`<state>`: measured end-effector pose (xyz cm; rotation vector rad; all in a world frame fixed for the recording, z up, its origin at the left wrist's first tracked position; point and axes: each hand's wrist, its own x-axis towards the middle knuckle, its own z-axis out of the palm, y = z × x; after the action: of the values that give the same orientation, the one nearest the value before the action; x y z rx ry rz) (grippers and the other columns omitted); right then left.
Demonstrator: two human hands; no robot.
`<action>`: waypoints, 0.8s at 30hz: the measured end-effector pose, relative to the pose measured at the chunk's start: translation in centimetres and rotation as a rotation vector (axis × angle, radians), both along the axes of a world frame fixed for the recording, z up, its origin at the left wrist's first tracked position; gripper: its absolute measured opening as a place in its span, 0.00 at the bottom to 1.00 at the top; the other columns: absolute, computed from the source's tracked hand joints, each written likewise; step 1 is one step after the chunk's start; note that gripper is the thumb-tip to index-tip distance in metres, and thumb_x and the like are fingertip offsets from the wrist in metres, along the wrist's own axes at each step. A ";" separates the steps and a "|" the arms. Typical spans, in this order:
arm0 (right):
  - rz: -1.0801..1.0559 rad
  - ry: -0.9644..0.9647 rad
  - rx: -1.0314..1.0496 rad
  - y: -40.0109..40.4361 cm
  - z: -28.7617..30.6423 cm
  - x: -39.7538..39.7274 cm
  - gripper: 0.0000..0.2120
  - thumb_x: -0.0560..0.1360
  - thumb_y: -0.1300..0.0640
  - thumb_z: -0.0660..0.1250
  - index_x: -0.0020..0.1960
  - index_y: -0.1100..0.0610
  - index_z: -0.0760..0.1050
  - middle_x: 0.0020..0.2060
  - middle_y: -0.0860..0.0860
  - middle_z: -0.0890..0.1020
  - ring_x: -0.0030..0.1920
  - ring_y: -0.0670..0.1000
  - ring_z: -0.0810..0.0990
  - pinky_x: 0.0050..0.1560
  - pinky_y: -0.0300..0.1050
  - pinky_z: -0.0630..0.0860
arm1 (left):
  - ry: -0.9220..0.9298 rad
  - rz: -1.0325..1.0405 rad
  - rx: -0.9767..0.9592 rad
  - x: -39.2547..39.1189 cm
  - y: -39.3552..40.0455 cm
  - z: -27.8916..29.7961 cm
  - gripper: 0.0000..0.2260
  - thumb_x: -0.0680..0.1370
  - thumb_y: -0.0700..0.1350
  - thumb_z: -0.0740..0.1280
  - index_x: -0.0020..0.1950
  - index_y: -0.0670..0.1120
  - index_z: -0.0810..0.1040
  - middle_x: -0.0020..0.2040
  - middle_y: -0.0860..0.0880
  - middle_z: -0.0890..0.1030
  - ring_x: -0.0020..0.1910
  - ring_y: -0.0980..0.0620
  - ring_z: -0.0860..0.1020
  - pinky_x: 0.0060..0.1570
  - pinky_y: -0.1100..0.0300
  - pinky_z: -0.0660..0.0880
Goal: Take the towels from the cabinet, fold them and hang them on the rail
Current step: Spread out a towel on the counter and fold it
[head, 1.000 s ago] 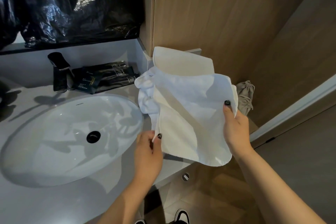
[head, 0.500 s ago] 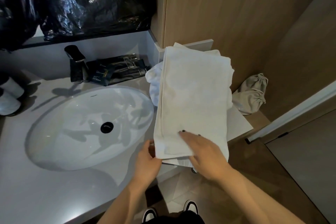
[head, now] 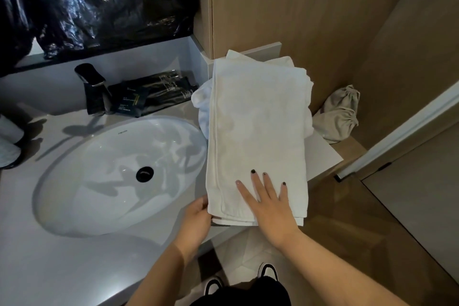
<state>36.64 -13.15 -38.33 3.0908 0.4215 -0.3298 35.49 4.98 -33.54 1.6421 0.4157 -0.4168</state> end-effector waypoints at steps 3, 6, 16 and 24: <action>-0.022 0.047 -0.035 1.5 -0.2 -0.6 0.53 0.77 0.63 0.66 0.71 0.45 0.20 0.76 0.58 0.31 0.76 0.65 0.33 0.71 0.73 0.42 | -0.055 0.058 0.053 0.2 0.2 0.0 0.11 0.83 0.41 0.61 0.51 0.39 0.82 0.39 0.51 0.83 0.35 0.62 0.81 0.33 0.74 0.73; -0.016 0.070 -0.008 2.7 0.5 -0.6 0.49 0.79 0.63 0.62 0.72 0.48 0.22 0.75 0.57 0.28 0.76 0.64 0.32 0.72 0.70 0.41 | -0.058 0.107 -0.041 0.1 0.3 0.3 0.16 0.83 0.51 0.58 0.52 0.44 0.82 0.43 0.50 0.85 0.44 0.53 0.83 0.46 0.64 0.79; 0.290 0.176 0.105 -2.2 2.1 -1.5 0.46 0.75 0.53 0.65 0.80 0.49 0.36 0.78 0.47 0.35 0.77 0.53 0.30 0.73 0.62 0.33 | -0.022 0.107 0.245 3.9 7.0 -0.1 0.12 0.74 0.40 0.75 0.55 0.47 0.80 0.51 0.46 0.83 0.49 0.45 0.81 0.54 0.51 0.77; 0.324 -0.027 0.110 -2.8 0.0 -0.1 0.43 0.70 0.65 0.67 0.79 0.50 0.54 0.78 0.52 0.57 0.78 0.57 0.50 0.74 0.67 0.50 | -0.323 0.074 0.769 2.5 3.6 -1.9 0.35 0.73 0.35 0.69 0.78 0.41 0.57 0.76 0.38 0.57 0.75 0.38 0.57 0.74 0.49 0.54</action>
<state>36.51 -15.92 -38.33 3.0508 0.9537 -0.2654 37.95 8.60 -35.46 2.3815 0.4135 0.0961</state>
